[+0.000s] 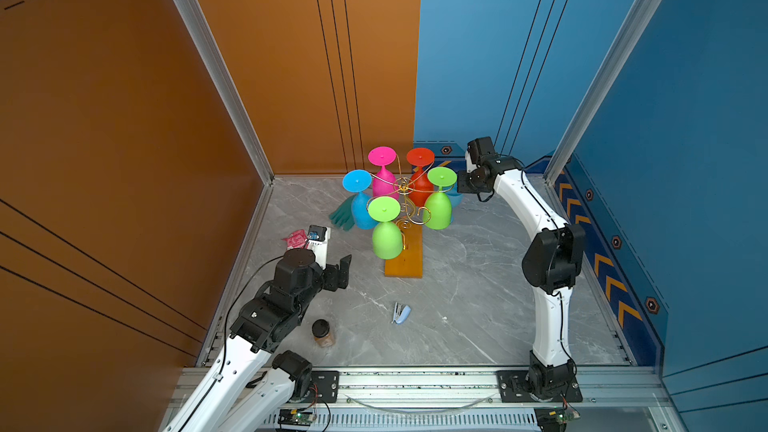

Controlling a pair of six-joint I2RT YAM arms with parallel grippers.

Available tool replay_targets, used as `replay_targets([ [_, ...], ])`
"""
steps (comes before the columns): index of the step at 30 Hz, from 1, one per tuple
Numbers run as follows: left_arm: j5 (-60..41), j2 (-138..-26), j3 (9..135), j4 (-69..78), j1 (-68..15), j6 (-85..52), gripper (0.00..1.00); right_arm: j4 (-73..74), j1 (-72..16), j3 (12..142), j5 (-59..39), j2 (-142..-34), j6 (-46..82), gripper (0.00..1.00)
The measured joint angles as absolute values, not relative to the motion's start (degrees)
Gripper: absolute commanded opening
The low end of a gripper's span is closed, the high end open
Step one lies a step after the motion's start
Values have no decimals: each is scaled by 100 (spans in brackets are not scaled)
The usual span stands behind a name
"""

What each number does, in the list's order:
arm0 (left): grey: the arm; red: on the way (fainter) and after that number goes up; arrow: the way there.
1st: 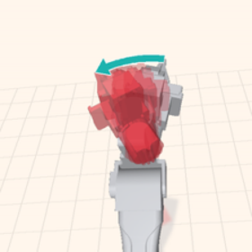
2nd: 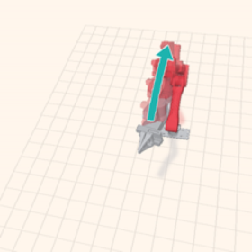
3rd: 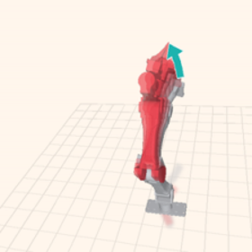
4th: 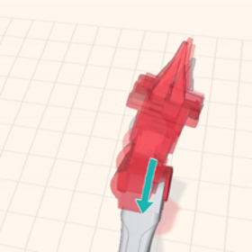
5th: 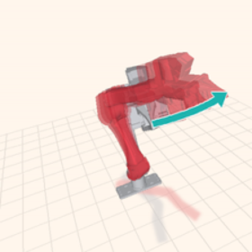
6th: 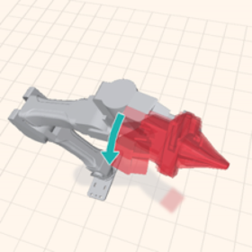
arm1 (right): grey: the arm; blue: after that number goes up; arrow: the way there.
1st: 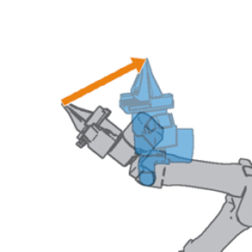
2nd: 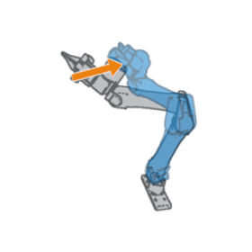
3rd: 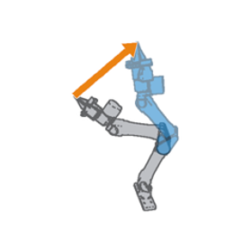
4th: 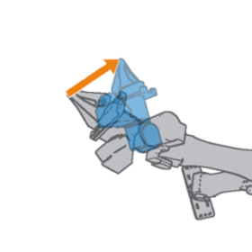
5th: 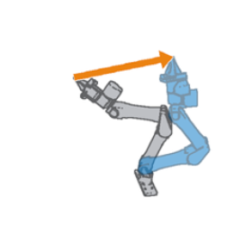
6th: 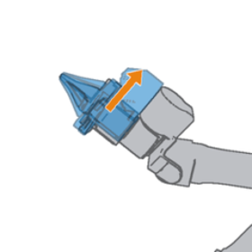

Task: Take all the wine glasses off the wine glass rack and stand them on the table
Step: 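Lower the light-blue glass upright onto the table and open the right gripper, then move the right gripper up to a green glass hanging on the rack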

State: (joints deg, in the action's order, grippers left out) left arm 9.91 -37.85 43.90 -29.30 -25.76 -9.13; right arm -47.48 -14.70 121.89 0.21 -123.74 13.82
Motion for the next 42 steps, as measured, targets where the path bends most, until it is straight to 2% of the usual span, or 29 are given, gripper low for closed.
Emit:
replay_targets([
  [12,976,-3769,4386,-2873,-2576,-954,94,-4748,-1540,12189,25,-12409,1398,3],
  [22,974,-3752,4366,-2803,-2574,-954,95,-4735,-1570,12189,38,-12433,1400,14],
  [30,930,-3754,4348,-2801,-2545,-980,95,-4742,-1608,12189,73,-12431,1406,39],
  [42,867,-3756,4305,-2742,-2543,-1059,95,-4755,-1608,12189,180,-12149,1341,68],
])
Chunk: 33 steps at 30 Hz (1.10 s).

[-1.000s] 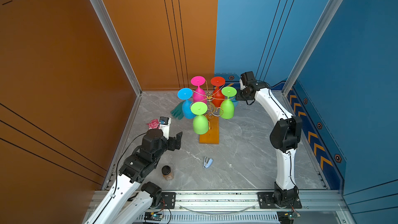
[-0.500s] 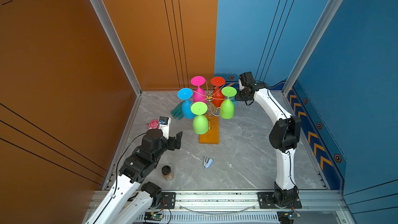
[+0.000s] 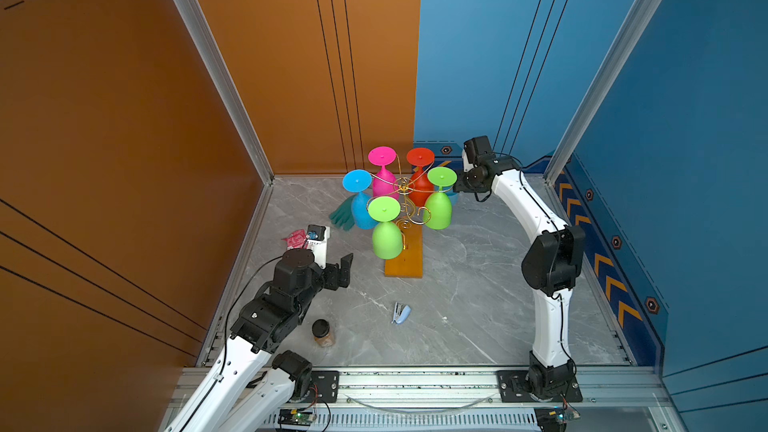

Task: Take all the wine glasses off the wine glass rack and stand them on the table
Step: 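Move the right gripper up to a green glass hanging on the rack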

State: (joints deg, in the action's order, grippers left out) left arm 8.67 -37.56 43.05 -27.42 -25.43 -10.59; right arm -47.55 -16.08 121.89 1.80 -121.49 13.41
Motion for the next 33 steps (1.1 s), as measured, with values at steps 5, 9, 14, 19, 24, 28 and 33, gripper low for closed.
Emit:
replay_targets([
  [5,825,-3760,4235,-2683,-2512,-1092,95,-4794,-1608,12189,161,-11611,1328,77],
  [9,825,-3750,4230,-2663,-2512,-1100,95,-4799,-1562,12173,14,-11246,1347,77],
  [14,825,-3750,4230,-2650,-2508,-1098,95,-4794,-1439,11898,-235,-10814,1426,76],
  [19,825,-3750,4230,-2650,-2469,-1098,95,-4718,-1339,11382,-705,-10311,1649,73],
  [24,825,-3747,4230,-2650,-2464,-1092,95,-4233,-1208,10619,-1330,-9627,2012,71],
  [28,825,-3747,4230,-2652,-2447,-1081,95,-3610,-1050,10009,-1933,-9155,2491,70],
  [33,821,-3747,4230,-2650,-2436,-1079,95,-2958,-943,9467,-2408,-8875,3050,68],
])
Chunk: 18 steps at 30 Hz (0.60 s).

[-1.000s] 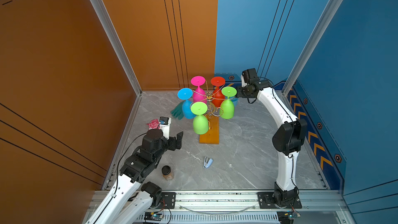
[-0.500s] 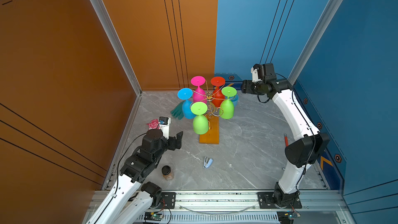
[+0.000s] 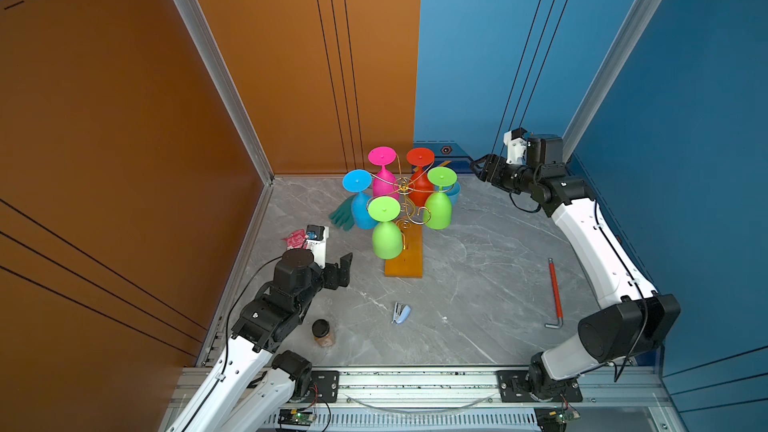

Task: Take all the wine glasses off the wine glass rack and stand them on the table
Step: 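Move the right gripper up to a green glass hanging on the rack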

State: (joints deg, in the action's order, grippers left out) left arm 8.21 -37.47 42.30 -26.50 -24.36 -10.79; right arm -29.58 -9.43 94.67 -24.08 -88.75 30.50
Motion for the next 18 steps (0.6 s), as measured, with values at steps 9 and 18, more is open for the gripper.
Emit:
replay_targets([
  [9,803,-3732,4230,-2650,-2436,-1081,95,-1761,-941,8648,-3315,-8589,4014,65],
  [18,801,-3706,4230,-2652,-2436,-1081,95,-1020,-1022,8309,-3833,-8543,4598,62],
])
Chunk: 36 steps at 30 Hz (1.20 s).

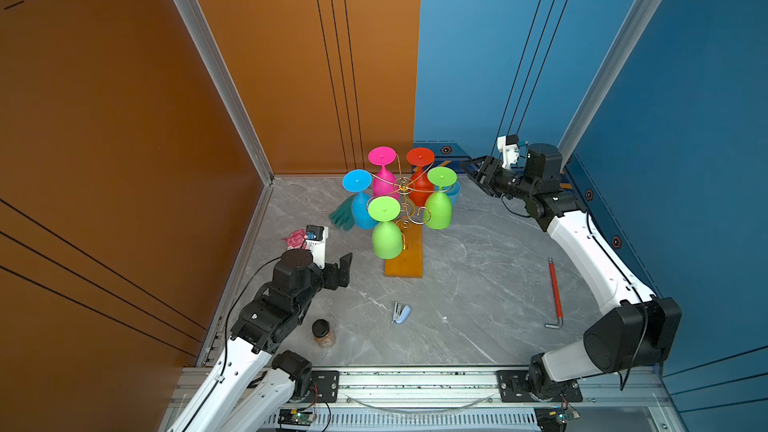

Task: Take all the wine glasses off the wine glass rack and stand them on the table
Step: 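Move the right gripper up to a green glass hanging on the rack, then close the right gripper on the green glass's foot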

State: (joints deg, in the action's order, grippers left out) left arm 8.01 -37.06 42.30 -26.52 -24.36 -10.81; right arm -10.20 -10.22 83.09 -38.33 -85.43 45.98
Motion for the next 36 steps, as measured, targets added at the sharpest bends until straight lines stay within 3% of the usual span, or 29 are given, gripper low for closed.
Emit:
replay_targets([
  [10,801,-3706,4230,-2650,-2436,-1081,95,-884,-1247,8237,-4038,-8534,4772,44],
  [24,801,-3684,4230,-2652,-2432,-1081,95,-834,-1347,8237,-4082,-8536,4790,37],
  [36,801,-3662,4230,-2652,-2432,-1081,95,-832,-1387,8237,-4182,-8630,4812,24],
])
